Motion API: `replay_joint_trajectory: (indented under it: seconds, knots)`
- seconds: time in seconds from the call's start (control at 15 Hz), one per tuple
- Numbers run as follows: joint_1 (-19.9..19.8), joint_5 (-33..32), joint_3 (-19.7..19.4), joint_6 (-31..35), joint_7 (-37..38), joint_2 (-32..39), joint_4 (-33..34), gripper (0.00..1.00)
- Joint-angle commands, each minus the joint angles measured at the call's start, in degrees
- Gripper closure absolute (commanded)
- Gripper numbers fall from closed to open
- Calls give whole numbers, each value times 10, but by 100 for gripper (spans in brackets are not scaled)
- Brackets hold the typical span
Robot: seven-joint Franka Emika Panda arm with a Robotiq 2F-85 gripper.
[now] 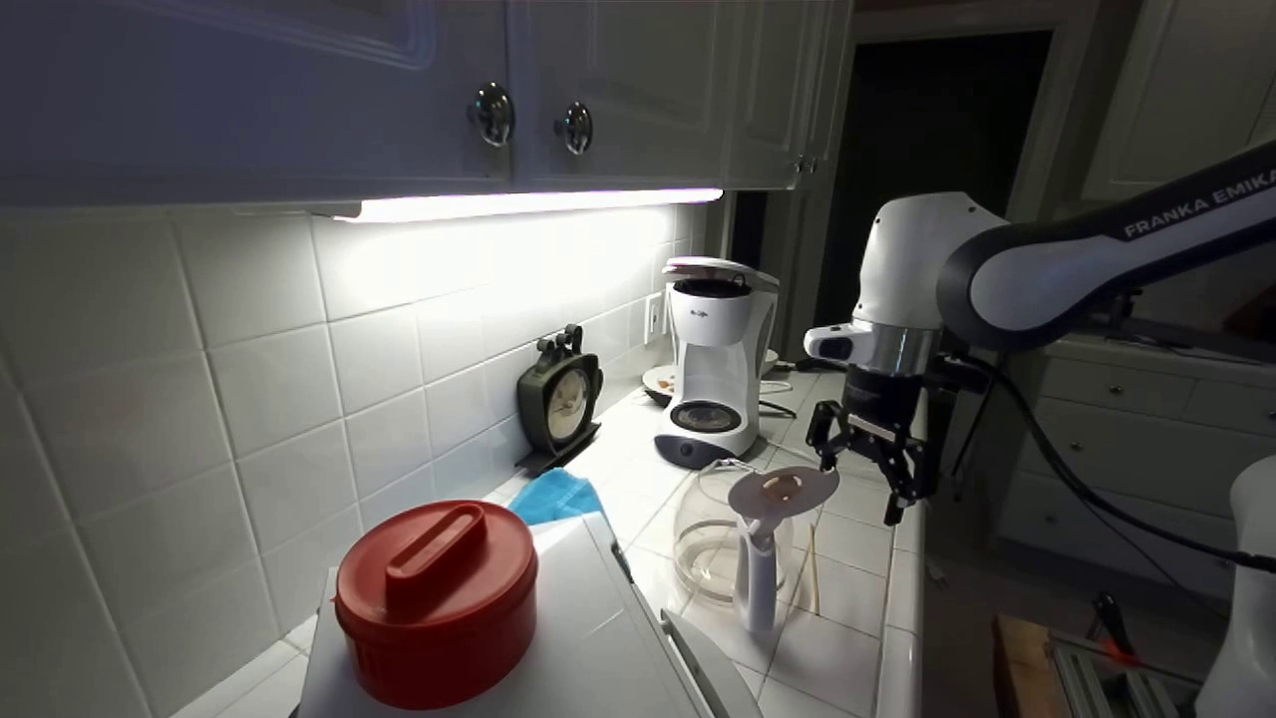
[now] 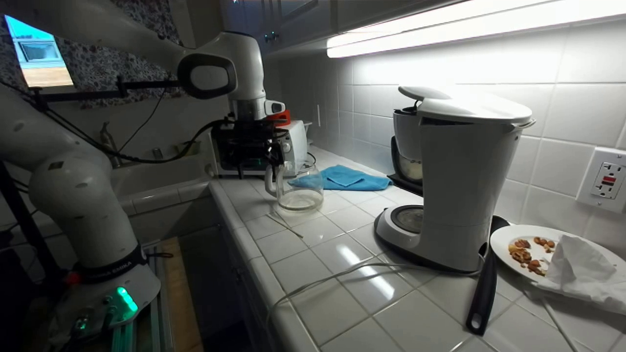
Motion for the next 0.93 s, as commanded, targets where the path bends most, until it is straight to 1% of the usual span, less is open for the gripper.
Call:
replay_joint_trajectory:
  seconds: [0.0, 0.2, 0.27, 0.47, 0.53, 0.67, 0.87]
  knots:
    - [-2, 0, 3, 1, -1, 4, -2, 0]
    - [-2, 0, 3, 1, -1, 5, 0, 0]
    - [-1, -14, 7, 17, -13, 1, -7, 0]
    - [6, -20, -7, 74, -82, 7, -22, 0]
    - [7, -15, -11, 90, -100, 10, -26, 0]
    - [16, 11, -32, 126, -154, 15, -37, 0]
    - [21, 28, -56, 135, -215, 23, -46, 0]
